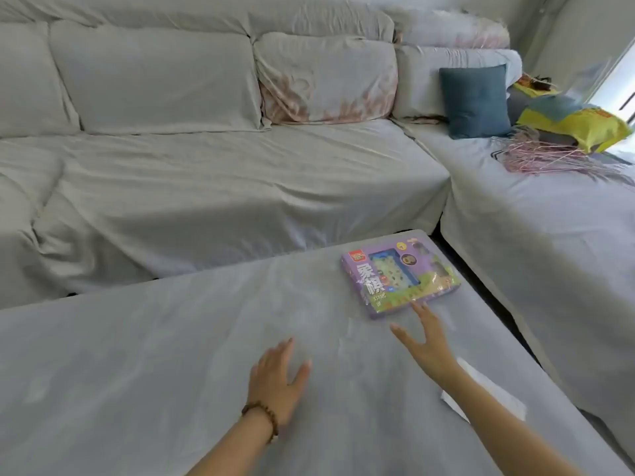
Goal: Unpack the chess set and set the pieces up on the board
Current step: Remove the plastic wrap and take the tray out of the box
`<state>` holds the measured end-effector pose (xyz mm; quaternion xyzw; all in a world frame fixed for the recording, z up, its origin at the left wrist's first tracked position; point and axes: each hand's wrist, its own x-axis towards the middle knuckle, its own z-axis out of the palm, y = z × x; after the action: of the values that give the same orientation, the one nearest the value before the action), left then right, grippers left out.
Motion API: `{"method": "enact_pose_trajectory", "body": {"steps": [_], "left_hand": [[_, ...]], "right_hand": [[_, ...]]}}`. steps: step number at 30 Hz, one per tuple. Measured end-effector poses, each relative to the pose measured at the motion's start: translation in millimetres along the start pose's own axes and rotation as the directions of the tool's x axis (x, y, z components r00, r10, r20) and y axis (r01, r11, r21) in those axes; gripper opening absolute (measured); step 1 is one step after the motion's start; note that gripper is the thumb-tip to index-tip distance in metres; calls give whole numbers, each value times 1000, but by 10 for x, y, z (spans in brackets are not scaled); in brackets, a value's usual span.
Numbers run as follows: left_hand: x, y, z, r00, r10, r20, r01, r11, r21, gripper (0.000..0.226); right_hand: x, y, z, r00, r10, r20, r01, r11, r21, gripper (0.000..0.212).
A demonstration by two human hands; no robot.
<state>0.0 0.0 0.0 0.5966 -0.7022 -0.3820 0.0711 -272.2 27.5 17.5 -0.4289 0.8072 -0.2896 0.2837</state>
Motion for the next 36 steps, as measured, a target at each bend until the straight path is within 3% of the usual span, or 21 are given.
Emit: {"method": "enact_pose_trajectory", "body": {"steps": [4, 8, 9, 11, 16, 23, 25, 27, 28, 30, 33, 35, 36], "left_hand": [[505, -527, 402, 993, 104, -58, -78, 938, 339, 102], [650, -745, 631, 981, 164, -109, -104, 900, 422, 79], [681, -786, 656, 952, 239, -191, -130, 880, 456, 80], [694, -811, 667, 947, 236, -218, -126, 898, 421, 88], [675, -806, 687, 939, 263, -223, -138, 880, 454, 97], [665, -758, 667, 937, 259, -235, -146, 900, 411, 110], [655, -789, 645, 917, 288, -275, -215, 939, 267, 100], [572, -814, 597, 896, 276, -348, -322, 943, -82, 66], [483, -823, 558, 902, 235, -363, -346, 895, -281, 55], [243, -888, 461, 929, 111, -354, -315, 740, -594, 52], [-209, -1140, 298, 952, -8, -307, -238, 613, -754, 55], [-502, -1317, 211, 957, -43, -287, -206, 597, -775, 58], [-632, -1368, 167, 960, -65, -271, -181, 595, -783, 58]], "right_hand": [[612, 228, 373, 987, -149, -60, 133, 966, -221, 81], [1128, 375, 701, 965, -255, -58, 204, 873, -443, 78], [1208, 393, 751, 957, -281, -71, 208, 839, -502, 76], [1277, 428, 828, 928, -347, -134, 212, 789, -577, 67], [1199, 512, 986, 848, -481, -223, 294, 775, -559, 48], [726, 471, 1290, 779, -550, -301, 372, 792, -484, 36], [317, 379, 1474, 748, -595, -294, 418, 767, -487, 36], [-222, 254, 1715, 732, -629, -262, 463, 741, -486, 38], [-504, 199, 1862, 723, -646, -244, 500, 734, -460, 38], [-1043, 97, 2113, 742, -651, -164, 566, 738, -368, 48], [-1717, -47, 2407, 733, -677, -70, 635, 718, -284, 59], [-2017, -209, 2452, 701, -711, 63, 699, 666, -259, 59], [-2066, -230, 2395, 689, -713, 133, 725, 672, -153, 61]]}}
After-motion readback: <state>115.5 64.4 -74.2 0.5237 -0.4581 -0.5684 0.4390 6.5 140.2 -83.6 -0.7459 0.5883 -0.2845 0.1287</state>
